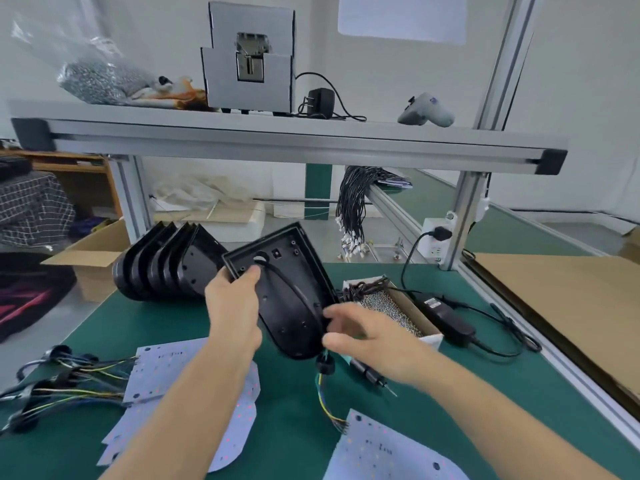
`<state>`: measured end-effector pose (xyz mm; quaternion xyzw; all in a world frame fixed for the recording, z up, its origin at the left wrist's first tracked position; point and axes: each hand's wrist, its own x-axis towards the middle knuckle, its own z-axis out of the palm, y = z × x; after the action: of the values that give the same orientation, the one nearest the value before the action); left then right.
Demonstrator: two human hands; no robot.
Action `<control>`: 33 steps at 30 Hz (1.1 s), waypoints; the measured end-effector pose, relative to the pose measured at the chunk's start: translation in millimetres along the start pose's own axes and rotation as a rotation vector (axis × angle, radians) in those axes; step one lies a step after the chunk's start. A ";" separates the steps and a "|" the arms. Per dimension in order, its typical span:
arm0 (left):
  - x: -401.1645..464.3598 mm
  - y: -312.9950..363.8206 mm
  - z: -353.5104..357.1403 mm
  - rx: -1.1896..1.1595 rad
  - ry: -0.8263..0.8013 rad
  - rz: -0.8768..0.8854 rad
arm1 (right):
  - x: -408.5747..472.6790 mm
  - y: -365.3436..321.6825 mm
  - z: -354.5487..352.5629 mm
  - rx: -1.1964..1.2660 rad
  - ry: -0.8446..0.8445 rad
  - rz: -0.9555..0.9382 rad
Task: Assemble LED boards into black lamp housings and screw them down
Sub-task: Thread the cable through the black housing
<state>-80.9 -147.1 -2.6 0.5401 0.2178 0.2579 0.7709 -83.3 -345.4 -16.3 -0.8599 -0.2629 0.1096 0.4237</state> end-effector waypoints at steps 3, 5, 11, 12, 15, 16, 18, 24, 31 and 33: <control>-10.8 -5.2 12.7 0.006 -0.017 0.018 | 3.5 -6.0 28.6 0.027 0.068 -0.035; -16.7 -5.1 14.5 0.026 -0.057 0.079 | 2.9 -11.8 32.8 0.063 0.152 -0.052; -42.3 -17.9 15.4 0.365 -0.323 0.326 | 34.0 -51.3 5.2 -0.073 0.371 -0.030; -43.4 -16.2 17.7 0.250 -0.303 0.244 | 38.3 -53.2 5.0 0.046 0.371 0.004; -30.4 -5.5 16.9 -0.004 -0.155 -0.001 | 35.2 -41.8 3.8 0.384 0.208 0.136; -23.8 -2.7 14.5 -0.042 -0.129 -0.045 | 32.4 -32.5 6.4 0.356 0.158 0.165; -16.5 -1.4 10.2 -0.056 -0.113 -0.079 | 24.9 -17.4 17.0 0.284 0.152 0.187; -15.5 -10.4 8.5 -0.059 -0.027 -0.123 | 9.5 -6.1 52.4 -0.202 0.367 0.185; -17.6 -13.4 4.9 0.003 -0.041 -0.018 | -4.2 -0.3 53.2 -0.226 0.434 0.134; -24.3 -17.4 4.6 0.139 -0.116 0.125 | -2.7 -7.2 52.0 -0.002 0.508 0.082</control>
<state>-93.9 -170.8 -16.1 0.6187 0.1561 0.2582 0.7254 -109.5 -308.3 -42.8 -0.8702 -0.1130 -0.0933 0.4704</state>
